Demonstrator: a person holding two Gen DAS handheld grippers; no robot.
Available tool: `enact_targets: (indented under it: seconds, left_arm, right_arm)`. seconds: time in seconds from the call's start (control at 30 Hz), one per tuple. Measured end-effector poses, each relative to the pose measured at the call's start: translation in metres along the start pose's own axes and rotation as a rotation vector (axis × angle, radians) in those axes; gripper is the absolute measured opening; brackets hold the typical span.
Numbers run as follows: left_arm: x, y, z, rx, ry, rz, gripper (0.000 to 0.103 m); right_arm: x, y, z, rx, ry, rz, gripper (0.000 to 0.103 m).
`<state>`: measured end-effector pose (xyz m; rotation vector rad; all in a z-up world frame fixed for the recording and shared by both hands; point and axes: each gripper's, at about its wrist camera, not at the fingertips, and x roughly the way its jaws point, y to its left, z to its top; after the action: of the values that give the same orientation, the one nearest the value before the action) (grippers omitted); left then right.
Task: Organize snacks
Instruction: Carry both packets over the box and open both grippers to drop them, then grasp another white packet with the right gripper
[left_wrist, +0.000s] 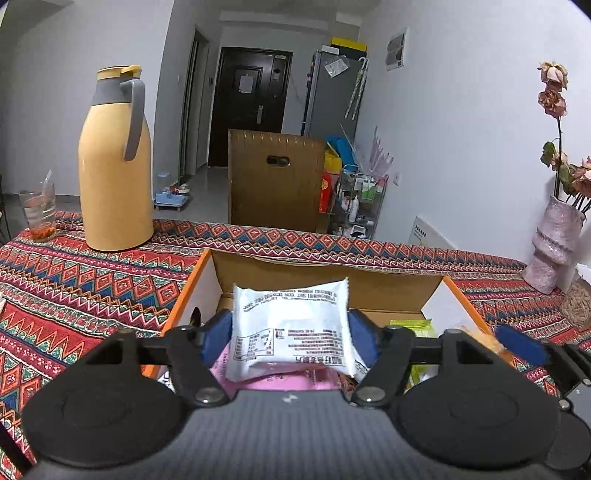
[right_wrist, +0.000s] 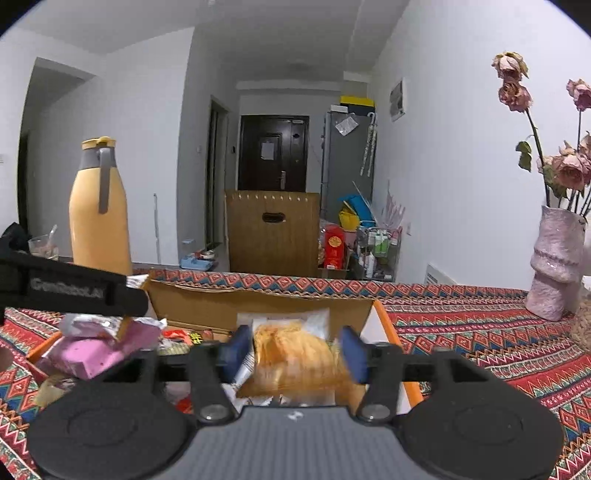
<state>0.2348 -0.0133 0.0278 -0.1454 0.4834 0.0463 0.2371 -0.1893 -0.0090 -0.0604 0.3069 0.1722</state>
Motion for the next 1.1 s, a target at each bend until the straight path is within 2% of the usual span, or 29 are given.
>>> enact_targets:
  seconds: [0.07,0.13,0.2,0.47,0.73,0.9,1.1]
  left_arm:
    - [0.0,0.002,0.0,-0.013,0.002,-0.007,0.081]
    - [0.0,0.004,0.0,-0.019,0.004,-0.01,0.086]
    - [0.0,0.004,0.0,-0.023,0.001,0.001,0.101]
    - [-0.01,0.008,0.002,-0.056,-0.018,0.018,0.103]
    - [-0.039,0.006,0.008,-0.049,-0.021,0.011,0.103]
    - [-0.056,0.003,-0.001,-0.016,0.009,0.0,0.103]
    - [-0.066,0.004,-0.021,0.013,0.08,-0.013,0.103]
  right_arm:
    - [-0.003,-0.002,-0.001,0.014,-0.01,-0.013,0.091]
    - [-0.005,-0.005,-0.001,0.027,-0.014,-0.025,0.095]
    - [-0.004,-0.008,0.0,0.054,-0.005,-0.031,0.103]
    - [-0.011,-0.018,0.001,0.093,-0.006,-0.033,0.103]
    - [-0.032,-0.021,0.01,0.078,0.007,0.015,0.103]
    - [-0.05,-0.025,0.004,0.045,0.047,0.039,0.103]
    - [-0.059,-0.034,-0.024,-0.008,0.165,0.045,0.103]
